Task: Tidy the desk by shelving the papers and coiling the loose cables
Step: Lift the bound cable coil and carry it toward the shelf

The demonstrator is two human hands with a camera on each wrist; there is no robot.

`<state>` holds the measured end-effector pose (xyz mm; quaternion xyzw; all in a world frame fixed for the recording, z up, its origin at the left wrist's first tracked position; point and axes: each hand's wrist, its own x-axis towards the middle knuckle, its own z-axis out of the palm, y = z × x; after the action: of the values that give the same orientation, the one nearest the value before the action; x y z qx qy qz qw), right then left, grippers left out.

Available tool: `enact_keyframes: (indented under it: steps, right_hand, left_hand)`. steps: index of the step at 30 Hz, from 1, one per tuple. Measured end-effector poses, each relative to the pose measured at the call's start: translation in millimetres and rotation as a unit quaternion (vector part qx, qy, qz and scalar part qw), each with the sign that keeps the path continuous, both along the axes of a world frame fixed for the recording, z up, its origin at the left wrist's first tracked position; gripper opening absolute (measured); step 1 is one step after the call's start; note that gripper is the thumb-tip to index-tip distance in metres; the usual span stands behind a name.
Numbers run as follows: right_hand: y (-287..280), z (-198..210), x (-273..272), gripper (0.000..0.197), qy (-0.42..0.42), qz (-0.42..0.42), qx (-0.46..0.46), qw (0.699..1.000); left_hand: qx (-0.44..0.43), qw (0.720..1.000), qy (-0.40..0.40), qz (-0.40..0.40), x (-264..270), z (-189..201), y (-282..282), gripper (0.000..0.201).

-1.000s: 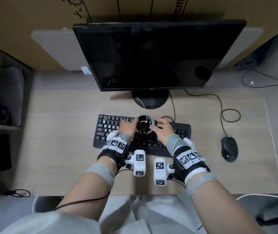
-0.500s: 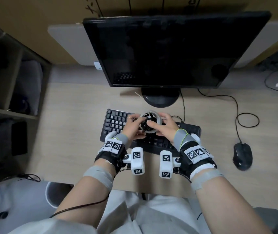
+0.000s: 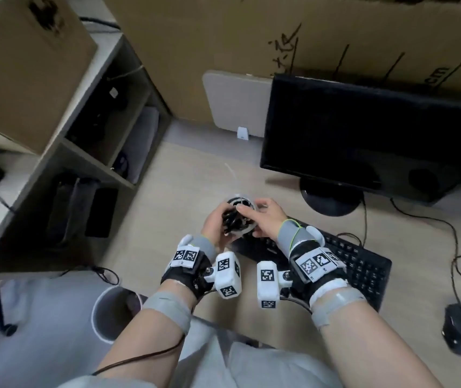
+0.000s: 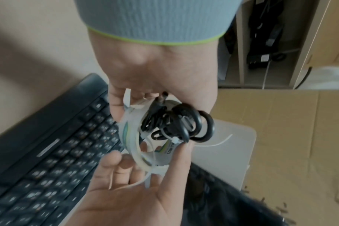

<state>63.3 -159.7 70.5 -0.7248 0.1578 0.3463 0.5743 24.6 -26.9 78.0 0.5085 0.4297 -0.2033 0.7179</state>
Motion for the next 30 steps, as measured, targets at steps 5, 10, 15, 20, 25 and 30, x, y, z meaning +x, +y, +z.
enact_keyframes:
  steps: [5,10,15,20,25,30]
  right_hand:
    - [86,2,13,0.066,0.033,0.025,-0.026,0.999]
    - [162,5,25,0.073,0.059,0.045,-0.010,0.997]
    - [212,12,40,0.051,0.036,0.078,0.039,0.996]
    - [231,5,60,0.055,0.069,0.046,0.077,0.994]
    - [251,14,89,0.052,0.066,0.046,0.135,0.988]
    - [289,34,127,0.037,0.029,0.080,0.185,0.979]
  left_hand:
    - [-0.010,1.000,0.028,0.010,9,-3,84,0.049]
    - [0.008,0.999,0.036,0.029,30,-9,152,0.062]
    - [0.004,0.999,0.031,0.043,47,-14,204,0.053]
    - [-0.072,0.995,-0.028,0.059,57,-18,222,0.047]
    - [-0.066,0.986,-0.076,0.133,68,-8,237,0.057]
    - [-0.046,0.953,-0.142,0.263,78,8,265,0.037]
